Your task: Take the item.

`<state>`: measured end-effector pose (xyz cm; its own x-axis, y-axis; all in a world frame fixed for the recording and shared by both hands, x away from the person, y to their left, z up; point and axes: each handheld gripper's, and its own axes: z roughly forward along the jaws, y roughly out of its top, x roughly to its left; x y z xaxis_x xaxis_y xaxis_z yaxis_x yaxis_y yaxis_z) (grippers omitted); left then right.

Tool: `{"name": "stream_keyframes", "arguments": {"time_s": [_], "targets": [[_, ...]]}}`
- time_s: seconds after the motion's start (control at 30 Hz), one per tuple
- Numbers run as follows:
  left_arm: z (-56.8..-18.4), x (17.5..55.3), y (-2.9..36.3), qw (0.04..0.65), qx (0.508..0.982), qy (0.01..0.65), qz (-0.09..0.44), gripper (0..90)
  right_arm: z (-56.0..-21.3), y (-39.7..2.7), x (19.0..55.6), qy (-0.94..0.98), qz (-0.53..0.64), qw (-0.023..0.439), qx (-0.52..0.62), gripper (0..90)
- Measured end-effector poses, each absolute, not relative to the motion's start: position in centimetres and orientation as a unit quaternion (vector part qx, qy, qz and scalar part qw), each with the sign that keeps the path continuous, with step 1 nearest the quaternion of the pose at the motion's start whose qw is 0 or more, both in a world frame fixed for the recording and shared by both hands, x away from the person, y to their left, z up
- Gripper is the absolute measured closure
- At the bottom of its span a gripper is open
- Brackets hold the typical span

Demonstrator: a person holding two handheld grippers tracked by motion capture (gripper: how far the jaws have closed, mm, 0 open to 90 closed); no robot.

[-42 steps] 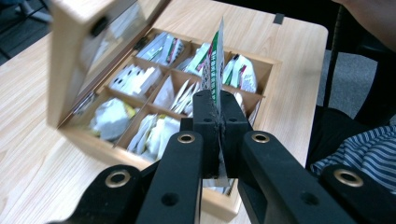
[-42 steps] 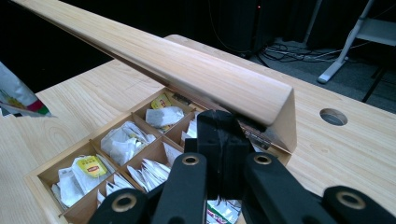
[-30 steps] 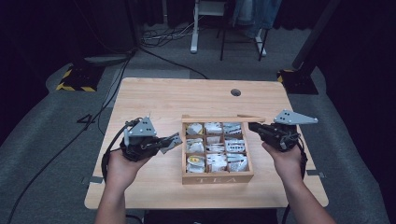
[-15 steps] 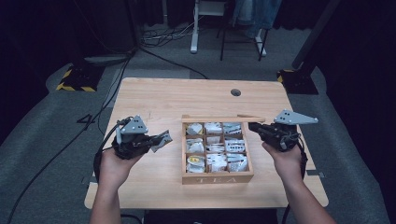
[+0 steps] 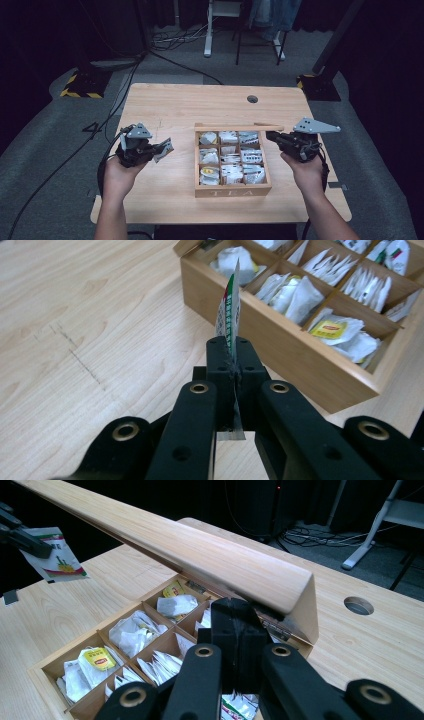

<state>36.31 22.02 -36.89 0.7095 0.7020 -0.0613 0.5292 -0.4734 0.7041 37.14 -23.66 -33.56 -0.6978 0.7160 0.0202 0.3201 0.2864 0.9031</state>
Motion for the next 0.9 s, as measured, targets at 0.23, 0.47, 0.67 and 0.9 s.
{"name": "stream_keyframes", "arguments": {"time_s": [0.23,0.47,0.67,0.9], "targets": [[-38.6,37.4,23.0,0.357,0.842,0.390,0.103,88.5,-33.6,-23.7,37.1,0.777,0.495,0.199,0.333,88.9],[-40.6,38.5,23.7,0.348,0.836,0.415,0.091,88.4,-33.6,-23.7,37.1,0.777,0.495,0.200,0.333,88.9],[-41.8,39.1,24.0,0.350,0.831,0.425,0.083,88.4,-33.6,-23.7,37.1,0.777,0.495,0.199,0.333,88.8],[-42.7,39.4,24.6,0.350,0.825,0.438,0.076,88.4,-33.6,-23.7,37.1,0.777,0.495,0.199,0.333,88.8]]}}
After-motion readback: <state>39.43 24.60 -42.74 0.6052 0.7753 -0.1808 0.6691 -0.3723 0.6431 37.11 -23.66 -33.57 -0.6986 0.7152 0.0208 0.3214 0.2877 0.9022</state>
